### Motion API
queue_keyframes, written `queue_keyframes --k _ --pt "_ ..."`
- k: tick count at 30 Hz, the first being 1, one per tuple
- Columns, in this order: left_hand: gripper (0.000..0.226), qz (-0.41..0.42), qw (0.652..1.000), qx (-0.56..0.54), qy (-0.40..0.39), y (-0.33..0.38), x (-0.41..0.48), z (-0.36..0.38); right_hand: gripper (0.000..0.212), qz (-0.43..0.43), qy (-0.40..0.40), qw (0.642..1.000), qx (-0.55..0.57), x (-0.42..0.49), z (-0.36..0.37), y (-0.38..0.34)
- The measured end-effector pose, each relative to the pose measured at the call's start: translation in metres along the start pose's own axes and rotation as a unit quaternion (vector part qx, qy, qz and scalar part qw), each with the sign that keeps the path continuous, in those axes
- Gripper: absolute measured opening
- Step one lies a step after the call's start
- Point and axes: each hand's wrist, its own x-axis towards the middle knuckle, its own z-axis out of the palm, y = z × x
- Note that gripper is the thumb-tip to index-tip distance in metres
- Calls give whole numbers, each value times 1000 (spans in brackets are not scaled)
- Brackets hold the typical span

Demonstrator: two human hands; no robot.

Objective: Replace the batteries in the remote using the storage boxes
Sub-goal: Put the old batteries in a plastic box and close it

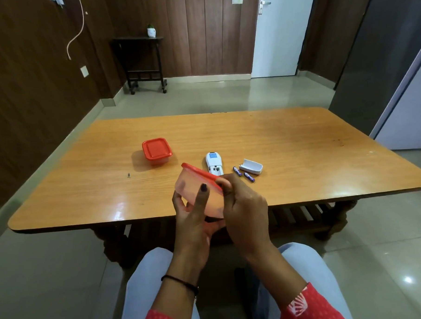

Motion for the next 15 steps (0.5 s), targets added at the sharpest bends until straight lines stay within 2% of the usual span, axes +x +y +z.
queue_keyframes --k 2,6,11,15 --pt "89 -7 1000 4 -20 0 1 -1 34 -40 -11 998 -39 2 2 1" --pt "86 -8 1000 17 -17 -2 0 -3 42 -26 3 1000 -18 7 0 8" --pt "88 -20 997 -41 -67 -5 -2 -3 27 -80 -19 992 -91 12 -5 -4" --pt "83 -41 992 -89 -76 -4 -5 -7 34 -114 -33 989 -85 7 -5 -7"
